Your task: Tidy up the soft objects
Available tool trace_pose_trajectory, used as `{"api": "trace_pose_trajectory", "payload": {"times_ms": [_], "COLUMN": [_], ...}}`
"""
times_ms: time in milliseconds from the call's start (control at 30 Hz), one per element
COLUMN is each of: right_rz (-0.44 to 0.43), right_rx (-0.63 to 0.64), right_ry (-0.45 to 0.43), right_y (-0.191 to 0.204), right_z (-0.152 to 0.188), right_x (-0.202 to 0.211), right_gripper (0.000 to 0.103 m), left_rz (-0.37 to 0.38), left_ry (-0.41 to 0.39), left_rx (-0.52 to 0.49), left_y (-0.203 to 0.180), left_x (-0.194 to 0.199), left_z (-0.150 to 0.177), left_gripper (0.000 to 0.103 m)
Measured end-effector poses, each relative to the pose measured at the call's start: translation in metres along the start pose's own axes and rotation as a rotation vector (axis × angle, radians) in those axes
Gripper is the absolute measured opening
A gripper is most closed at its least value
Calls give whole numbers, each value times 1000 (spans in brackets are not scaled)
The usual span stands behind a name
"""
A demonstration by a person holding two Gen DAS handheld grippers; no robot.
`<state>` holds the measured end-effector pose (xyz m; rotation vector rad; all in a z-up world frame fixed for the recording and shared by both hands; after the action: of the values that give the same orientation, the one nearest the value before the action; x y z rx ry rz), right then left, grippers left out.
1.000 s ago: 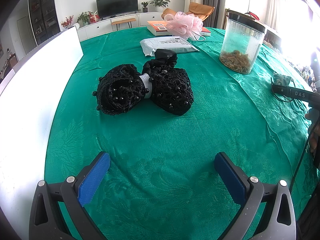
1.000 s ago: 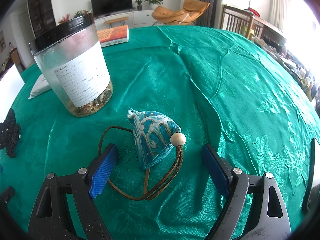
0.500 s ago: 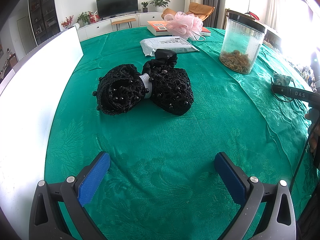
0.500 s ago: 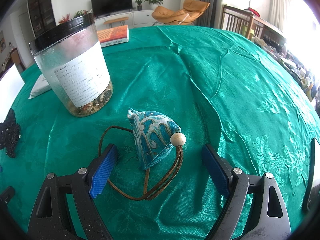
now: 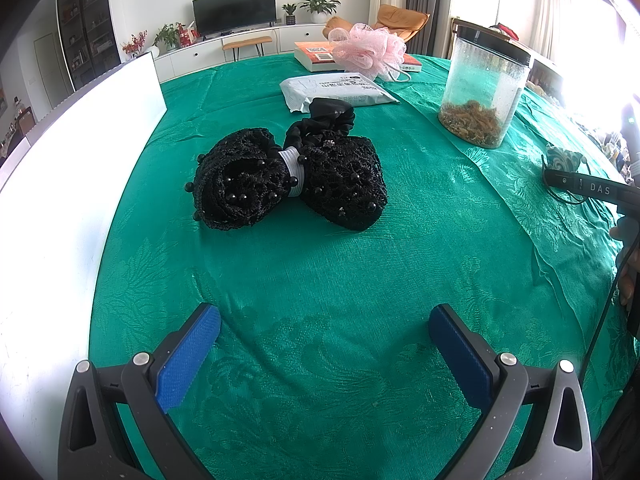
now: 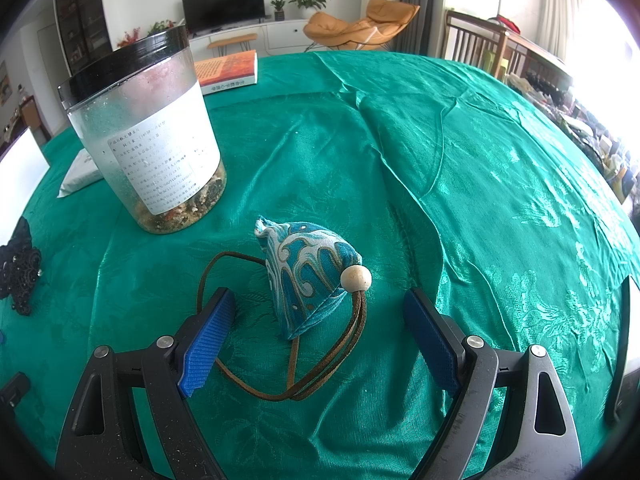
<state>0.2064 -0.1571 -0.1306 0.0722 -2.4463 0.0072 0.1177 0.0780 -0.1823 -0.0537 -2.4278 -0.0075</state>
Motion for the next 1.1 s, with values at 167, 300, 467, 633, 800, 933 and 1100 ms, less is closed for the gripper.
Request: {"api": "trace_pose_trajectory", "payload": {"times_ms": [167, 300, 467, 633, 800, 933, 1100], "right_rz": [0, 0, 0, 0, -1, -1, 0], "right_rx": [0, 0, 0, 0, 0, -1, 0], "right_ry": [0, 0, 0, -1, -1, -1, -1], "right_y": [0, 0, 0, 0, 0, 0, 0], "right_z": [0, 0, 0, 0, 0, 0, 0], "right_x": [-1, 0, 0, 0, 0, -1, -1], "right_gripper": [88, 88, 88, 88, 88, 88, 88], "left_rz": [0, 0, 0, 0, -1, 3, 50], "left_ry": [0, 0, 0, 0, 0, 51, 84], "left_rx": [0, 0, 0, 0, -1, -11, -280], "left_y": [0, 0, 0, 0, 0, -3, -25], "left_x": [0, 0, 0, 0, 0, -1, 9], "left_z": [0, 0, 0, 0, 0, 0, -41], "left_gripper": [103, 103, 103, 103, 103, 103, 103]}}
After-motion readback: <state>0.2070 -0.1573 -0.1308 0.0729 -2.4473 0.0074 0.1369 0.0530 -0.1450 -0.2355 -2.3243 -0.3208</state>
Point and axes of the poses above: each gripper's, at about its wrist camera, not at the fingertips, and x roughly against the way its jaws point, y to its left, z to its underside, the point moved 10 cm from there along -x, roughly the way its jaws point, and after that the axes turned 13 degrees about -y, right-handed, at the moved point
